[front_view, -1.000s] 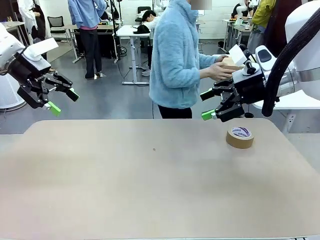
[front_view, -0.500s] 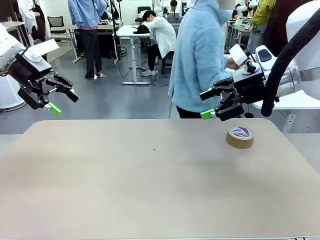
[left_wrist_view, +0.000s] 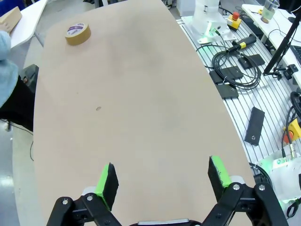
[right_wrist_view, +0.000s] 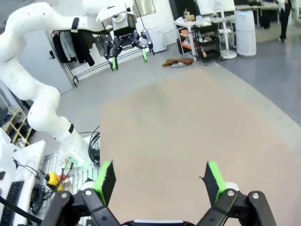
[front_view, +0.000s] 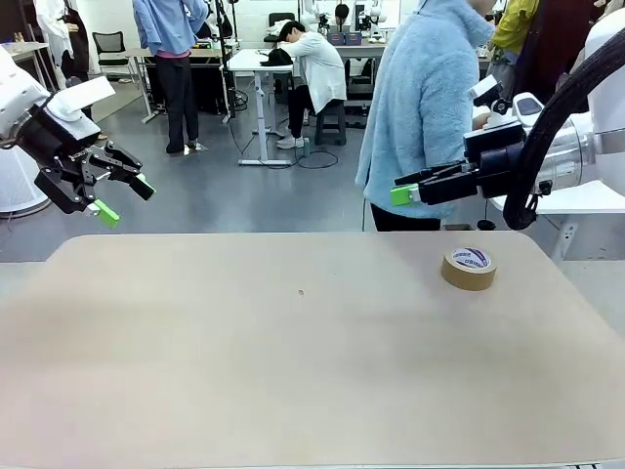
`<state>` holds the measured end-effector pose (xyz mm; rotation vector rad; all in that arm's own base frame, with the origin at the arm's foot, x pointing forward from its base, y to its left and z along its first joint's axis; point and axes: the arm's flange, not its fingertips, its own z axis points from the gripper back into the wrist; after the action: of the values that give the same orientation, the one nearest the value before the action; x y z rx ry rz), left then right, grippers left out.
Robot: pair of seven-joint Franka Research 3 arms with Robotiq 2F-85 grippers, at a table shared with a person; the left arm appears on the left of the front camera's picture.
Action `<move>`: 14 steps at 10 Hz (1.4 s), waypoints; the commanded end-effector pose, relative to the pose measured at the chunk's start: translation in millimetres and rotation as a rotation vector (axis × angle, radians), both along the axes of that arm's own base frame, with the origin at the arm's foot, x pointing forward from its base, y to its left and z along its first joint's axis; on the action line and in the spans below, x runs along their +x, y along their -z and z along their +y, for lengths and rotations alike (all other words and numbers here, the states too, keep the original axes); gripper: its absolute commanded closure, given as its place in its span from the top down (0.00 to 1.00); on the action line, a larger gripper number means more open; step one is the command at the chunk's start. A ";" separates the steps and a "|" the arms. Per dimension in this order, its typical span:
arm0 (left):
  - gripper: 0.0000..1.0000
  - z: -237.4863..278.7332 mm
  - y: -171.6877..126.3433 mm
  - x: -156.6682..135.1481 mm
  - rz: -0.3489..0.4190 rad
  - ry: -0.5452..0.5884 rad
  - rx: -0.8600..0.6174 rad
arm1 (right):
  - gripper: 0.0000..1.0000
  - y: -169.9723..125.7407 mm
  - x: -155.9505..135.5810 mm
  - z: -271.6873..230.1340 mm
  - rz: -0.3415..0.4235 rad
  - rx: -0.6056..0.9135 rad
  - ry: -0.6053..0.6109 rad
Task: Wrap the clocks to prevent damage.
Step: After the human seals the box with tape, release both hands from the side flaps of the Package Box.
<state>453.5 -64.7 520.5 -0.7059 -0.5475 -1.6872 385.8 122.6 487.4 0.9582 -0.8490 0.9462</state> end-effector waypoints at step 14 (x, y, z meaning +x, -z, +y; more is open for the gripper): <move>1.00 -0.3 -0.9 -0.4 0.002 -0.002 0.000 | 1.00 5.2 -8.2 4.7 0.078 -0.261 -0.111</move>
<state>453.5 -64.6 520.5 -0.7060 -0.5474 -1.6870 378.6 125.1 483.3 0.8179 -0.6098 1.0899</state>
